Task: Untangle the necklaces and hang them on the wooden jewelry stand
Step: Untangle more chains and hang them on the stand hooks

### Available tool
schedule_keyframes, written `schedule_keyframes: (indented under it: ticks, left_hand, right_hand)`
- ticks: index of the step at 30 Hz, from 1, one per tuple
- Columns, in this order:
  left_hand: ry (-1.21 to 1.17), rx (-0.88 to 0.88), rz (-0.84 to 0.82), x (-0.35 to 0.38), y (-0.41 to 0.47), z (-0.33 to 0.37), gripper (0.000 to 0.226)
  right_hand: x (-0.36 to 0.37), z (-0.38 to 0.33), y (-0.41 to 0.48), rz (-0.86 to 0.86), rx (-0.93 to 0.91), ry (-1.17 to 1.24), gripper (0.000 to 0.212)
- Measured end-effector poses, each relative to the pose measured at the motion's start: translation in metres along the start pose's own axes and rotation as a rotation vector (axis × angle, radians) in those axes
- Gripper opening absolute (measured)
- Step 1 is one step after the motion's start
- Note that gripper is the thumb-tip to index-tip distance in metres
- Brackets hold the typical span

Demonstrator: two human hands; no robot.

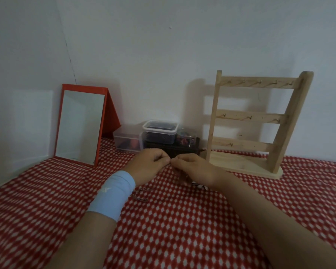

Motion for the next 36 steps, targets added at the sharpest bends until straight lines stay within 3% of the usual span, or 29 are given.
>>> schedule_keyframes:
  ticks: [5, 14, 25, 31, 36]
  left_hand:
    - [-0.06, -0.027, -0.011, -0.001, 0.0, -0.006, 0.013]
    - [-0.033, -0.004, 0.016, -0.002, 0.001, -0.004, 0.011]
    - [-0.084, 0.058, 0.229, -0.015, -0.005, 0.007, 0.006]
    - [0.099, 0.078, 0.201, -0.01, -0.004, 0.013, 0.01]
    - [-0.117, 0.059, 0.157, -0.008, -0.002, 0.007, 0.016]
  right_hand:
    - [-0.017, -0.009, -0.004, 0.169, -0.117, 0.105, 0.018]
    - [-0.021, 0.0, -0.003, 0.294, -0.048, 0.215, 0.011]
    - [-0.021, 0.003, -0.005, 0.293, 0.001, 0.307, 0.015]
    - [-0.018, 0.008, -0.003, 0.32, 0.118, 0.289, 0.015]
    - [-0.019, 0.001, -0.003, 0.233, 0.039, 0.212, 0.014]
Point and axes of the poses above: each hand's wrist, its own y-axis towards the middle knuckle, its own x-axis out of the palm, z = x × y, the point moved 8 cm from there along y, towards the middle knuckle, and after that the axes turned 1 degree about y, right-handed, at the moved point
